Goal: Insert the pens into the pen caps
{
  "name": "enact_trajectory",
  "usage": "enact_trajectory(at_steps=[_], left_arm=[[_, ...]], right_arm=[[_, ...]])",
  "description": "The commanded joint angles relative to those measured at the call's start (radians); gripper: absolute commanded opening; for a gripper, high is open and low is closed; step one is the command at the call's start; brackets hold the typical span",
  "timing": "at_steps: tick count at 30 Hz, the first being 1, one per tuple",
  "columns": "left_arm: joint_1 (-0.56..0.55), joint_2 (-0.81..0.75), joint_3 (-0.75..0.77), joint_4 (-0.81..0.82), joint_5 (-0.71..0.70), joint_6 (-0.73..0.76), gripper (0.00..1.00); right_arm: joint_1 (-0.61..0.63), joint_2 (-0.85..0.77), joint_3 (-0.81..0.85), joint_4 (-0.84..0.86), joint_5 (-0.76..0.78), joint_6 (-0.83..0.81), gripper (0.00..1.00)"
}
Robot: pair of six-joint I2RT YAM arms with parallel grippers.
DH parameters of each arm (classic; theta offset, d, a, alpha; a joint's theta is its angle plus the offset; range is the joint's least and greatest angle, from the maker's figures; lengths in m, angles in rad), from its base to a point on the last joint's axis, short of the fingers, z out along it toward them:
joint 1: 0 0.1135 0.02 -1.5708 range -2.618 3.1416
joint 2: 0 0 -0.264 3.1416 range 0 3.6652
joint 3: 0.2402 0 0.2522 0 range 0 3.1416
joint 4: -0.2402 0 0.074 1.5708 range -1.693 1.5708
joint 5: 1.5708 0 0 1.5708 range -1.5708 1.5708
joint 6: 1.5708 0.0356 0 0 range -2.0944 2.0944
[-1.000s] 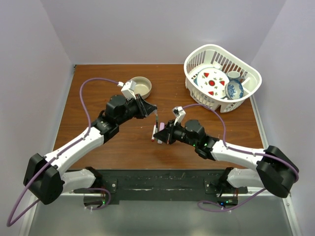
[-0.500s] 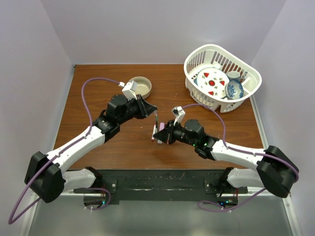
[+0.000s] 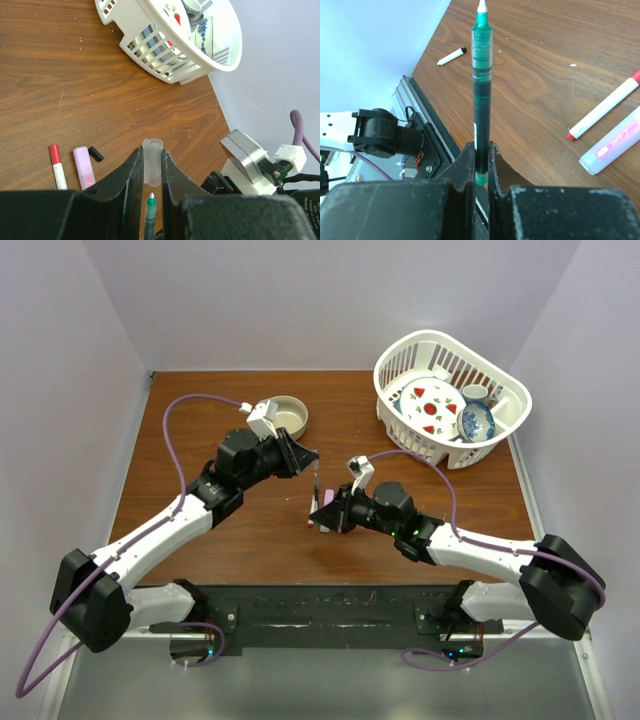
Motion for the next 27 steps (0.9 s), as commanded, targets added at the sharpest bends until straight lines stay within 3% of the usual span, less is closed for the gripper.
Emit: enact_trajectory(at_steps=[1,27], left_arm=[[0.001,-0.016,0.035,0.011,0.004,0.026,0.00],[0.001,-0.081,-0.063,0.026,0.073,0.038,0.00]], right_arm=[[0.006,-0.005,0.041,0.007,-0.007,-0.003,0.00],[0.006,0.001,0.134,-0.072,0.062,-0.043,0.00]])
